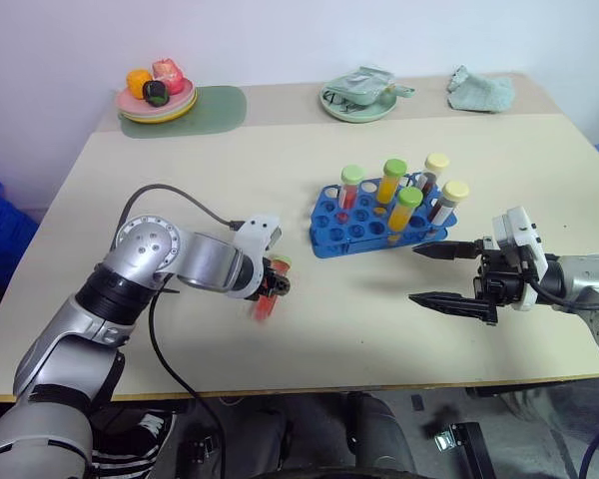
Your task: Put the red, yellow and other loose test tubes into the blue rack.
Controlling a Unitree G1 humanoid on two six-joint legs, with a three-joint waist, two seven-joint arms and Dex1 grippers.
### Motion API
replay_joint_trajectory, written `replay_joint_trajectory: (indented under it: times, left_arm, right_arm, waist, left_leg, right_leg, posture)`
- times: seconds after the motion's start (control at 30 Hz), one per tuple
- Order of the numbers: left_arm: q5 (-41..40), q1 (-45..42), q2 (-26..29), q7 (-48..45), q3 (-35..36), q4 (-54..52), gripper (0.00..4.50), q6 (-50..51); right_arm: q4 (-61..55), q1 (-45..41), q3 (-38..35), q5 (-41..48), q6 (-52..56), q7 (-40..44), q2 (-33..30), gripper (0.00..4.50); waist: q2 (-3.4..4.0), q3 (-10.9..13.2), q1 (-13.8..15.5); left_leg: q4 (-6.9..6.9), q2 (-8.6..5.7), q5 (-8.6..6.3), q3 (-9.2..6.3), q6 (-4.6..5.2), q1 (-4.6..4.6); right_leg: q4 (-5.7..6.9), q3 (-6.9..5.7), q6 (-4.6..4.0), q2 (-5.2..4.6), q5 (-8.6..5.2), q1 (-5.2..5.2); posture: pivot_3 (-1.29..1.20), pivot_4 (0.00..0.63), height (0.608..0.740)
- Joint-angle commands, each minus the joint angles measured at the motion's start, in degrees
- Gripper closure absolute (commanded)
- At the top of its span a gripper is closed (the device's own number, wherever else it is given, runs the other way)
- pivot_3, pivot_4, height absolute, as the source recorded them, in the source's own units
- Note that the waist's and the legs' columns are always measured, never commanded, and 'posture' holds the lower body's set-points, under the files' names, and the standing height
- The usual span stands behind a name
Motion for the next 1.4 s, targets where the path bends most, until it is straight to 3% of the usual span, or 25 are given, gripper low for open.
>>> replay_joint_trajectory:
  times: [0.03, 0.47, 0.6, 0.83, 1.07, 1.2, 1.4]
  left_arm:
    - [-0.5, 0.3, -0.4, 1.0, 0.5, -0.9, 2.75, -0.8]
    - [-0.5, 1.5, -2.1, 5.4, 2.9, -2.0, 2.75, -3.5]
    - [-0.5, 1.7, -2.3, 5.7, 2.9, -2.2, 3.71, -3.7]
    - [-0.5, 1.9, -3.1, 7.5, 4.0, -3.6, 3.71, -5.3]
    - [2.2, 0.8, 1.6, 6.6, 7.7, -8.0, 3.71, -9.3]
    - [14.9, 4.5, 3.9, -4.6, 12.0, -15.5, 3.71, -10.9]
    - [45.6, 13.2, 9.6, -38.9, 12.2, -29.6, 3.71, -25.1]
  right_arm:
    - [-1.6, -0.7, -1.2, 0.1, -0.7, 0.0, -0.4, 0.0]
    - [-0.8, -1.5, -0.4, -0.9, -1.2, 0.4, -0.4, 0.0]
    - [-0.7, -1.8, -0.4, -1.1, -1.0, 0.5, -0.2, 0.0]
    - [-0.7, -1.8, -0.6, -1.1, -0.8, 0.6, -0.2, 0.0]
    - [-0.8, -1.9, -1.2, -0.7, -0.3, 0.5, -0.4, 0.0]
    - [-0.2, -2.0, -2.0, -0.7, -0.4, 0.5, -0.6, 0.0]
    - [-0.1, -2.8, -2.9, -0.1, 0.2, 0.0, -0.7, 0.0]
  waist:
    - [0.0, 0.0, 0.0]
    - [0.01, 0.0, 0.0]
    - [0.01, 0.0, 0.0]
    - [0.01, 0.0, 0.0]
    - [0.01, 0.0, 0.0]
    - [0.02, 0.0, 0.0]
    - [0.03, 0.0, 0.0]
  left_leg:
    - [0.01, 0.0, 0.0, 0.0, 0.0, 0.0]
    - [0.02, -0.01, 0.0, 0.0, 0.0, 0.01]
    - [0.02, -0.01, 0.0, 0.01, 0.0, 0.01]
    - [0.02, -0.01, 0.0, 0.0, 0.0, 0.01]
    - [0.01, 0.0, 0.0, 0.01, -0.01, 0.0]
    - [0.0, 0.0, 0.0, 0.03, -0.01, 0.0]
    - [-0.02, 0.02, 0.0, 0.13, -0.01, 0.0]
  right_leg:
    - [0.0, 0.0, 0.0, 0.0, 0.0, 0.0]
    - [0.0, 0.01, 0.0, -0.01, 0.0, 0.03]
    - [0.0, 0.01, 0.0, -0.01, 0.0, 0.02]
    - [0.0, 0.01, 0.0, 0.0, 0.0, 0.02]
    - [0.0, 0.01, 0.0, 0.0, 0.0, 0.01]
    - [0.0, 0.01, 0.0, 0.0, 0.0, 0.01]
    - [-0.02, 0.01, -0.01, 0.0, 0.0, 0.02]
  posture:
    - [0.0, 0.15, 0.74]
    - [0.0, 0.15, 0.74]
    - [0.0, 0.15, 0.74]
    - [0.0, 0.15, 0.74]
    - [0.0, 0.15, 0.74]
    - [0.0, 0.15, 0.74]
    - [0.0, 0.15, 0.74]
